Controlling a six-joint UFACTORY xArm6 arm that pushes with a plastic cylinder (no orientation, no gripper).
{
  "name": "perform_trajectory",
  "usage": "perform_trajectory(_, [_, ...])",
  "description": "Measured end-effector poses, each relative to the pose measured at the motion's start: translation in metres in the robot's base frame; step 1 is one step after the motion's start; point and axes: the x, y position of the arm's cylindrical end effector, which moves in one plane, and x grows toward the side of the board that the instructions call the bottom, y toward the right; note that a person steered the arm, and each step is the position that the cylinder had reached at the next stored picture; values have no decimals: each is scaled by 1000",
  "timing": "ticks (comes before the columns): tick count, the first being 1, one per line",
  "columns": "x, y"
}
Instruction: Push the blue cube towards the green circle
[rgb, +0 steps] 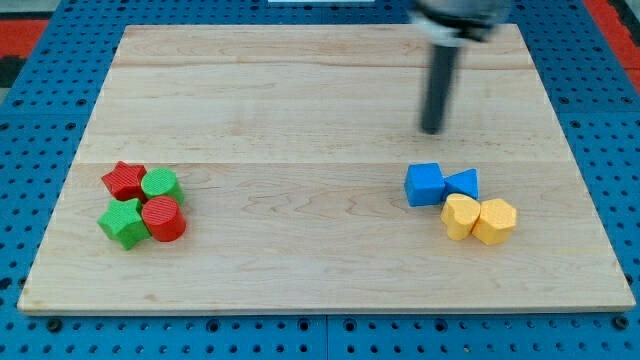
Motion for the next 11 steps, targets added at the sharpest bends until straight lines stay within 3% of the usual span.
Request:
perform_trajectory(1, [64, 31])
perform_trajectory(2, [83, -9])
perform_trajectory(4, [74, -129])
perform_trajectory(5, [97, -124])
perform_trajectory(6, [107, -171])
perform_trajectory(7, [81, -240])
perform_trajectory(9, [28, -280])
perform_trajectory(11, [35, -266])
